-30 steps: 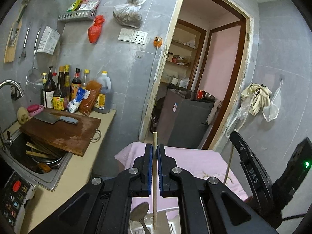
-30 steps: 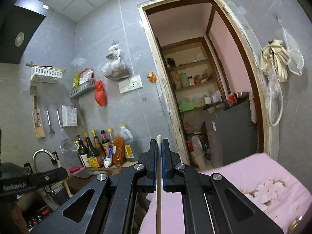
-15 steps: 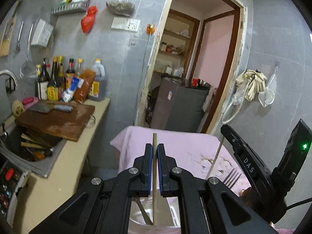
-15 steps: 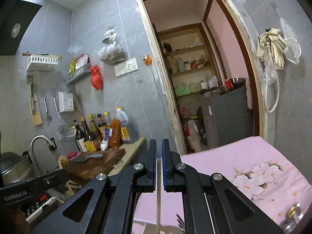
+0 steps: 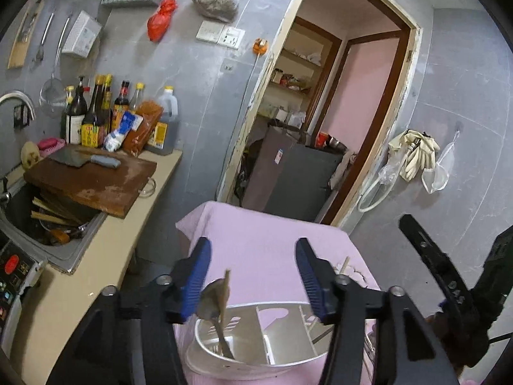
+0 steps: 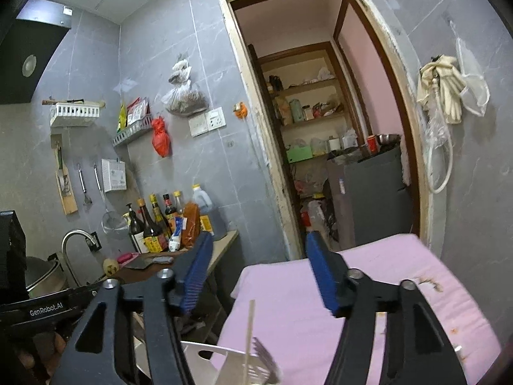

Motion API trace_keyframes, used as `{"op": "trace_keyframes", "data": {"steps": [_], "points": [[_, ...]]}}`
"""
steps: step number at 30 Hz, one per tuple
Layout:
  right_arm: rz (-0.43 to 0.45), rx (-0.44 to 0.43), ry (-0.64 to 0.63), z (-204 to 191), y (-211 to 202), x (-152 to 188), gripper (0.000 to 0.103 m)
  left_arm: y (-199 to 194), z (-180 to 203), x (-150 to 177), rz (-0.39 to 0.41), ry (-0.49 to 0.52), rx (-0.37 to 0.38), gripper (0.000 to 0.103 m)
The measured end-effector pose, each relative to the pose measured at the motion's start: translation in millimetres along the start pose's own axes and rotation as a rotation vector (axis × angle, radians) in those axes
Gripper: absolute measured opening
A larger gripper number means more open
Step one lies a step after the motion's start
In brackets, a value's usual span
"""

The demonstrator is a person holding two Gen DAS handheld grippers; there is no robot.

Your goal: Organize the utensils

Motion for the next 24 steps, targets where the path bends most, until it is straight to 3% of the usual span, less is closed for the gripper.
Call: {"op": "trace_keyframes", "data": {"steps": [4, 7, 13, 24], "points": [[0.009, 0.028, -0.015, 17, -21, -14, 0.074, -9, 20, -4, 0.052, 0.028, -0.018, 0.087], [0.000, 0.053, -0.022, 32, -36, -20, 0.081, -14, 40, -1, 0.078, 0.048, -0.025, 0.096], [-0.013, 0.109, -0.057, 63, -67, -27, 0.090, -19, 82, 12, 0.115, 0.105, -0.035, 0.102], [-0.053, 0.211, -0.107, 133, -115, -26, 0.094, -10, 157, 50, 0.119, 0.198, -0.030, 0.102]]}}
Point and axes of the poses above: each gripper's, at about its wrist camera, not at the fingertips, and y roughly the way its jaws point, z to its right, x to its underside, the point moved 6 cm from there along y, roughly the way its jaws point, and after that the axes turned 2 degrees about y, right-handed, at the moved point
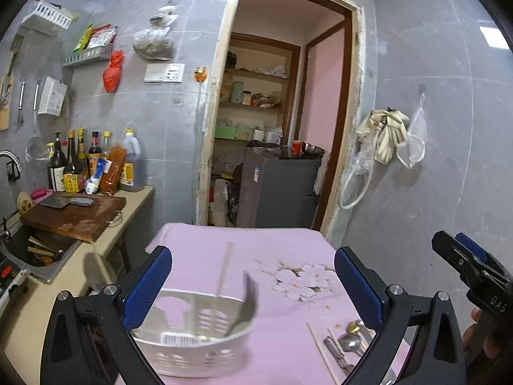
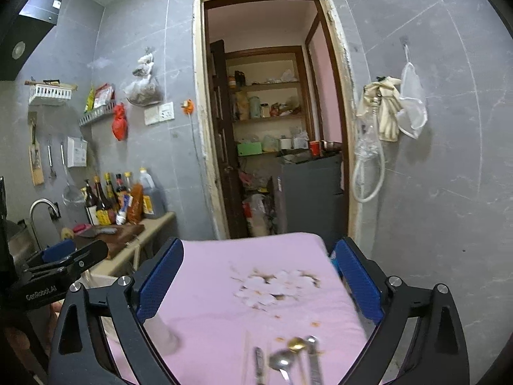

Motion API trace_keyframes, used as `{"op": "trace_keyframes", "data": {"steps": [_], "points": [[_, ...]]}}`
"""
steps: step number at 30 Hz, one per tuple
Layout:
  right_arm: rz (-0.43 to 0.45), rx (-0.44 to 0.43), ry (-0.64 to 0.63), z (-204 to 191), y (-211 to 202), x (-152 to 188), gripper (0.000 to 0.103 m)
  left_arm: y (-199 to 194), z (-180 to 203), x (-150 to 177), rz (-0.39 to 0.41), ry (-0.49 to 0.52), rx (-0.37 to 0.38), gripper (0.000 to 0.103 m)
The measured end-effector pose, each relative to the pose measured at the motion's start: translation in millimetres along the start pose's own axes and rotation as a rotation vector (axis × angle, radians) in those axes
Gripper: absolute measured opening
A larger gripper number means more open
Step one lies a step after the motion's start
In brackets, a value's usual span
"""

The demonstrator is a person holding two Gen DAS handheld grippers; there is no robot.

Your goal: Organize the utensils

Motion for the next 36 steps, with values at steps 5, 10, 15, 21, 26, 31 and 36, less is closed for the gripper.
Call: {"op": "trace_keyframes", "data": {"steps": [5, 10, 15, 21, 26, 31, 36], "points": [[-0.041, 0.029, 0.019, 39, 1, 13, 0.094, 10, 30, 18, -0.047, 0.020, 0.013, 0.102], [-0.084, 0.042, 0.032, 76, 13, 34, 0.094, 25, 53, 42, -0.090, 0.023, -0.008, 0.102], [-0.143, 0.035, 0.045, 102, 38, 63, 0.094, 44, 69, 70, -0.138, 0.013, -0.050, 0.102], [-0.266, 0.013, 0.062, 126, 78, 111, 0.094, 77, 76, 103, -0.240, 0.001, -0.082, 0.102], [-0.349, 0.021, 0.020, 132, 102, 139, 0.094, 99, 75, 122, -0.323, 0.010, -0.096, 0.102], [-0.425, 0.005, -0.027, 125, 117, 158, 0.094, 117, 75, 137, -0.422, 0.004, -0.068, 0.092], [-0.498, 0.014, -0.066, 118, 127, 176, 0.094, 131, 78, 155, -0.523, 0.002, -0.041, 0.075]]}}
Point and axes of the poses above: each gripper's, at about its wrist camera, not at the fingertips, and y roughly the way its jaws point, z to its right, x to its underside, the point moved 6 cm from there along y, roughly the way its jaws point, and after that the axes turned 2 degrees about y, right-handed, at the moved point
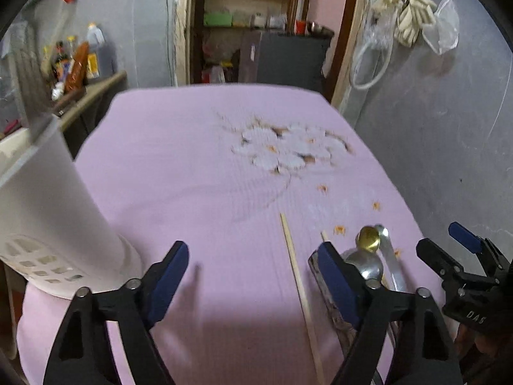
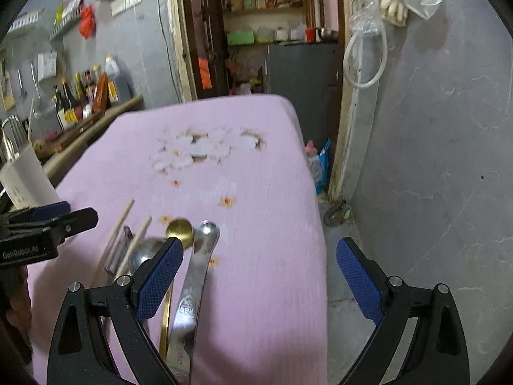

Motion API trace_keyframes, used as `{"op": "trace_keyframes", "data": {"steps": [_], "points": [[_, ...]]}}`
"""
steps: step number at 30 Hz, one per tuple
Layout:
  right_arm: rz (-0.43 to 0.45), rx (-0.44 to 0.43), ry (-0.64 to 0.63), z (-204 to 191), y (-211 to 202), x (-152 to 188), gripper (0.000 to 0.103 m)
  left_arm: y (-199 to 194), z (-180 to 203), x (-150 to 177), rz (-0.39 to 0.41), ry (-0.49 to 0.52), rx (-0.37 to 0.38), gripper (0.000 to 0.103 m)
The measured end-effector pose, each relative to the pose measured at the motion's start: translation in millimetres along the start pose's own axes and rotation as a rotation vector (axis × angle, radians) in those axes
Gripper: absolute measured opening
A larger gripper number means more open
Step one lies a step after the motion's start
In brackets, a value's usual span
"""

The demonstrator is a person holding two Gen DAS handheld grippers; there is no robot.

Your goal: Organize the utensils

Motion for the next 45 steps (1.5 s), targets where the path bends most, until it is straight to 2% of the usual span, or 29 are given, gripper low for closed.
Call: {"op": "trace_keyframes", "data": {"steps": [4, 7, 11, 19, 23, 25, 30, 35, 38, 44, 45], "points": [[-0.044, -0.005, -0.024, -7, 9, 4, 0.094, 14, 3, 5, -0.063, -0.004, 0.030, 0.061], [-0.083, 0.008, -0.038, -8, 16, 6, 0.094, 20, 2, 9, -0.096, -0.013, 0.042, 0.057], [-0.129, 0.027, -0.051, -9, 24, 11, 0.094, 23, 0, 9, -0.110, -0.023, 0.048, 0.057], [-0.162, 0.038, -0.090, -15, 27, 14, 0.094, 24, 4, 5, -0.114, -0.007, 0.058, 0.056], [-0.162, 0.073, -0.073, -9, 27, 13, 0.094, 25, 10, 5, -0.118, 0.022, 0.072, 0.051], [-0.158, 0.095, -0.056, -3, 27, 12, 0.093, 26, 14, 5, -0.123, 0.037, 0.086, 0.045], [-0.171, 0.082, 0.005, 9, 31, 11, 0.092, 30, 20, 3, -0.144, 0.068, 0.078, 0.043], [-0.169, 0.042, 0.002, 9, 38, 7, 0.074, 35, 23, 0, -0.146, 0.105, 0.041, 0.042], [-0.171, 0.019, 0.004, 9, 41, 4, 0.068, 36, 24, 0, -0.146, 0.112, 0.029, 0.040], [-0.173, -0.019, 0.063, 20, 45, 2, 0.056, 36, 18, -2, -0.165, 0.084, 0.014, 0.026], [-0.175, -0.027, 0.072, 21, 45, 1, 0.055, 35, 17, -2, -0.170, 0.080, 0.015, 0.021]]}}
Point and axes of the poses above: each gripper's, at about its wrist camera, not at the fingertips, and y roughly the way its jaws point, z to its right, x to its underside, the point moved 6 cm from there along y, roughly the way its jaws point, and after that the axes turned 2 degrees about y, right-handed, at the moved point
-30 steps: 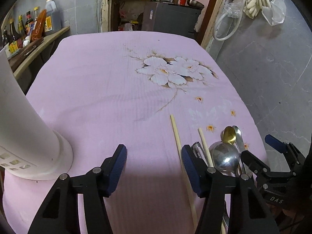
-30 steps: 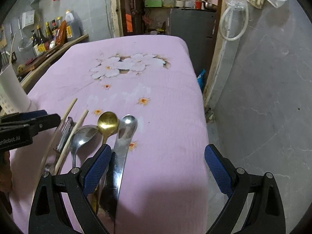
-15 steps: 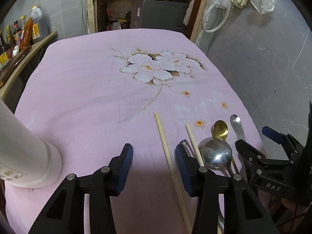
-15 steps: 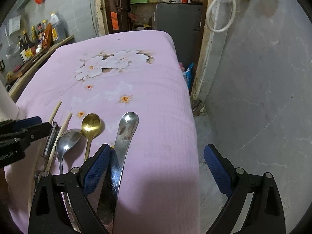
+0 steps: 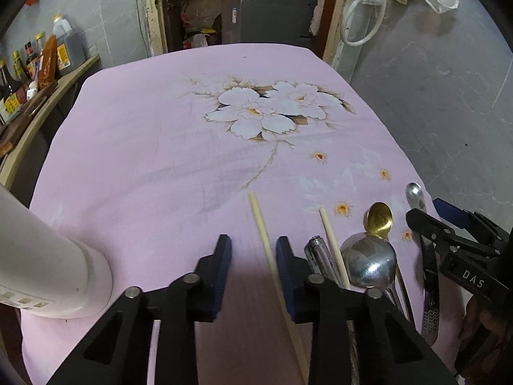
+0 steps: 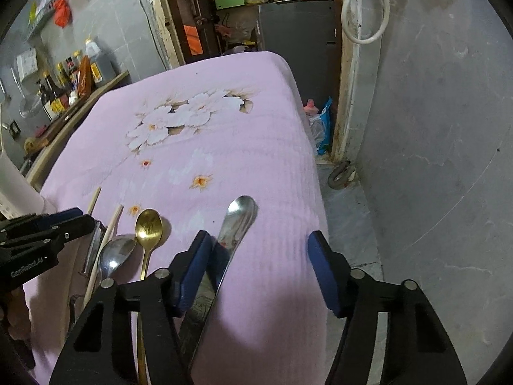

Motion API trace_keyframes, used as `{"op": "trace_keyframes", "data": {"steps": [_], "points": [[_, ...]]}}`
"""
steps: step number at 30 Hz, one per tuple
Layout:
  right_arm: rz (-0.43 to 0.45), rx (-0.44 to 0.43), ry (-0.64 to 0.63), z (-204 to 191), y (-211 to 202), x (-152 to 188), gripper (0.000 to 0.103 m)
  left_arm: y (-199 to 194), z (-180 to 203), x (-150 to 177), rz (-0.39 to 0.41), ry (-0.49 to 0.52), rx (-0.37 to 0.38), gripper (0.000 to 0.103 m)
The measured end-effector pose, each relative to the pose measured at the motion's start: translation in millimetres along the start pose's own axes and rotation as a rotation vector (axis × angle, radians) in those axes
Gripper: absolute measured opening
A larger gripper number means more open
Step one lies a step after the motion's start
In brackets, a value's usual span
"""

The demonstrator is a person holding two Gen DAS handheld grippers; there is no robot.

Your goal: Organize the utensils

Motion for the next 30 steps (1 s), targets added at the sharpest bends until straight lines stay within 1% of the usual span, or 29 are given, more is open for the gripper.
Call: {"op": "trace_keyframes", "data": {"steps": [1, 2, 3, 5, 6, 9, 11, 12, 14, 15, 18, 20, 23, 25, 30], "points": [[-0.003, -0.009, 0.005, 1, 1, -1, 0.054, 0, 0, 0, -0.008, -0.003, 0.017, 0.009], [-0.006, -0.019, 0.012, 2, 3, -2, 0.050, 1, 2, 0, -0.026, -0.012, 0.049, 0.009], [-0.007, -0.029, 0.018, 4, 3, -3, 0.048, 1, 2, 0, -0.030, -0.029, 0.064, 0.008], [-0.013, -0.053, 0.032, 9, 5, -6, 0.043, 1, 5, 0, -0.039, -0.018, 0.063, 0.008], [-0.021, -0.067, 0.038, 10, 7, -8, 0.043, 1, 6, 0, -0.042, -0.010, 0.057, 0.008], [-0.037, -0.100, 0.051, 14, 13, -14, 0.035, 2, 7, -1, -0.053, -0.025, 0.072, 0.008], [-0.046, -0.112, 0.069, 16, 18, -18, 0.025, 2, 7, -2, -0.058, -0.040, 0.086, 0.008], [-0.049, -0.119, 0.083, 18, 20, -21, 0.023, 2, 7, -2, -0.060, -0.048, 0.096, 0.007], [-0.059, -0.147, 0.129, 23, 23, -25, 0.011, 2, 9, -2, -0.063, -0.067, 0.114, 0.007], [-0.061, -0.161, 0.150, 25, 24, -25, 0.009, 3, 11, -2, -0.064, -0.076, 0.121, 0.007], [-0.052, -0.209, 0.191, 25, 21, -26, 0.007, 0, 13, -2, -0.052, -0.112, 0.144, 0.006], [-0.043, -0.233, 0.197, 21, 19, -24, 0.005, -5, 14, -4, -0.031, -0.136, 0.166, 0.005], [-0.027, -0.299, 0.224, 14, 8, -24, 0.004, -17, 15, -7, 0.005, -0.145, 0.190, 0.005], [-0.005, -0.308, 0.214, 10, -2, -25, 0.004, -28, 13, -9, 0.029, -0.141, 0.191, 0.005], [0.068, -0.335, 0.142, -7, -37, -29, 0.003, -56, 5, -12, 0.073, -0.148, 0.200, 0.005]]}}
Point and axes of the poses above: each gripper's, at about its wrist camera, not at the fingertips, and y roughly the way its jaws point, z to its right, x to its underside, the point moved 6 cm from there along y, roughly the way its jaws point, and after that the axes turned 2 degrees about y, right-handed, at the moved point
